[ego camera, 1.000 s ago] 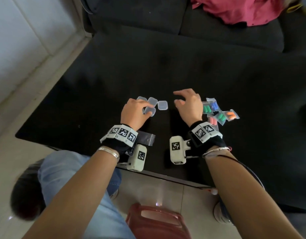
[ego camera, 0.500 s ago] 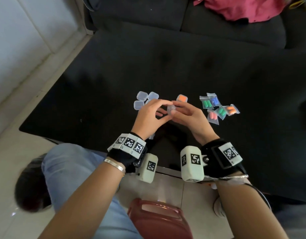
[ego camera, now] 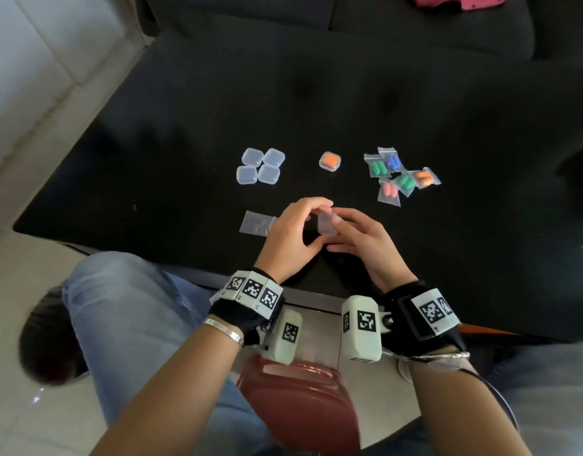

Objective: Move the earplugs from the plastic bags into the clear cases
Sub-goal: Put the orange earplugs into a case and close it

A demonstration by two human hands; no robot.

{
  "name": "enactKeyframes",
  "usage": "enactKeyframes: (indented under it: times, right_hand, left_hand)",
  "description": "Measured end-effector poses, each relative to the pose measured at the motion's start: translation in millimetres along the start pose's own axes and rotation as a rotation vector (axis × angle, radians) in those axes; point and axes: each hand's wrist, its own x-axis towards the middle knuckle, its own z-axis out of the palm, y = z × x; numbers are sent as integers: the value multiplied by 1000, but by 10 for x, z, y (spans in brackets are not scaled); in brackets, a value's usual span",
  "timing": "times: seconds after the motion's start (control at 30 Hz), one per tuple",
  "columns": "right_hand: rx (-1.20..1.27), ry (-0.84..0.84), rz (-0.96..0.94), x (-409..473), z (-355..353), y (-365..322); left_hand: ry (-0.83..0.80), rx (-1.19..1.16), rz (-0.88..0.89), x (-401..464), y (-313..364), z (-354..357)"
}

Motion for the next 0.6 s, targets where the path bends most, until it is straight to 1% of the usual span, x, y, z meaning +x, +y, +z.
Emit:
enactKeyframes:
  times: [0.03,0.13,0.2,0.4,0.5,0.6]
  right_hand:
    - [-1,5,-29,-21,2,33]
    - [-1,43,-139,-39,-10,117]
    - [-14,34,-174,-41,-9,150]
    - [-74,23,-238,-28,49,217]
    - [-88,-4,-243,-34,36,224]
    - [-111,10,-236,-37,27,221]
  left_hand:
    - [-5,-42,-17,-25,-18,11]
    - [17,-215,-178,-75,-53,26]
    - [21,-284,-238,-87,-63,39]
    - [6,-321,-246,-79,-74,20]
    - [15,-331,-238,-84,-76,28]
    - [24,-342,-260,-87,-70,25]
